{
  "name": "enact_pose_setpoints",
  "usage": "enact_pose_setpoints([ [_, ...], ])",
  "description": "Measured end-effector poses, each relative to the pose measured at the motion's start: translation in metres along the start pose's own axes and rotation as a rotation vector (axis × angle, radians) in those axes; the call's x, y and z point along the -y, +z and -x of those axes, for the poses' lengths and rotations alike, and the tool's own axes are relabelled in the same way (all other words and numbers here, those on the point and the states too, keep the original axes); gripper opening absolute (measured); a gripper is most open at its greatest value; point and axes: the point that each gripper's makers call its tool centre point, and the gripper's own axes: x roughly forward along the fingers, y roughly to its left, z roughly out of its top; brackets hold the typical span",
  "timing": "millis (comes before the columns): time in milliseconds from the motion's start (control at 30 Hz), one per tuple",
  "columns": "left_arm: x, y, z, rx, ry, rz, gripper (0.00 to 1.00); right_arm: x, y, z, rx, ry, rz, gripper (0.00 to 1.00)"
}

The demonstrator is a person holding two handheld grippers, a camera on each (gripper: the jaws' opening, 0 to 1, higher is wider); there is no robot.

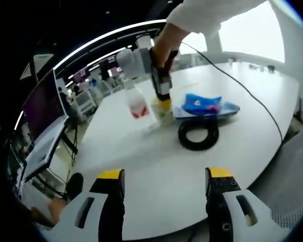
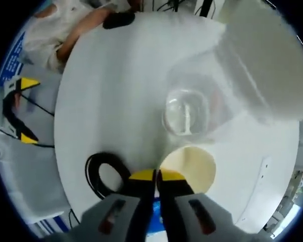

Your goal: Arrange the tabletop items into an orderly group along one side of the table until the central work area is clear of visible clutter.

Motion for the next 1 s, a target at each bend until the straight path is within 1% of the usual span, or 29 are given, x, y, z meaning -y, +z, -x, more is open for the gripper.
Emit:
enact_pose_setpoints([
  [67,0.000,0.000,0.000,-0.001,0.000,-0.001,0.61,0.003,0.002,0.000,0.007,-0.009,-0.001,0.00],
  [200,0.000,0.000,0.000,-0.003,-0.001,-0.002,0.61,0.004,0.005,0.000,0.031,-0.013,-0.029,0.00],
  [300,0.000,0.000,0.000,-0.003,-0.002,-0.004,0.61,0.004,0.006,0.000,0.041,-0.022,-0.024,0.00],
  [367,0.000,0.000,0.001,-0.002,-0.001,-0.002,0.61,0.002,0.004,0.000,0.036,-0.016,-0.021,0.00],
  [500,0.000,0.000,0.001,-0.002,0.000,-0.002,0.61,0.005,0.006,-0.004,0.043,-0.015,-0.038,0.00],
  [600,0.000,0.000,0.001,-0.002,-0.001,-0.003,0.61,0.001,0.005,-0.004,0.044,0.000,-0.054,0.00],
  [767,0.000,-0.001,0.000,-0.007,0.000,-0.004,0.61,-0.003,0.004,-0.007,0.051,0.006,-0.054,0.01],
  [900,0.000,-0.001,0.000,-0.005,0.000,-0.001,0.61,-0.007,0.000,-0.009,0.048,0.011,-0.021,0.06],
  [1000,0.001,-0.002,0.000,-0.014,-0.004,-0.005,0.61,-0.007,0.001,-0.008,0.062,0.006,-0.023,0.09],
])
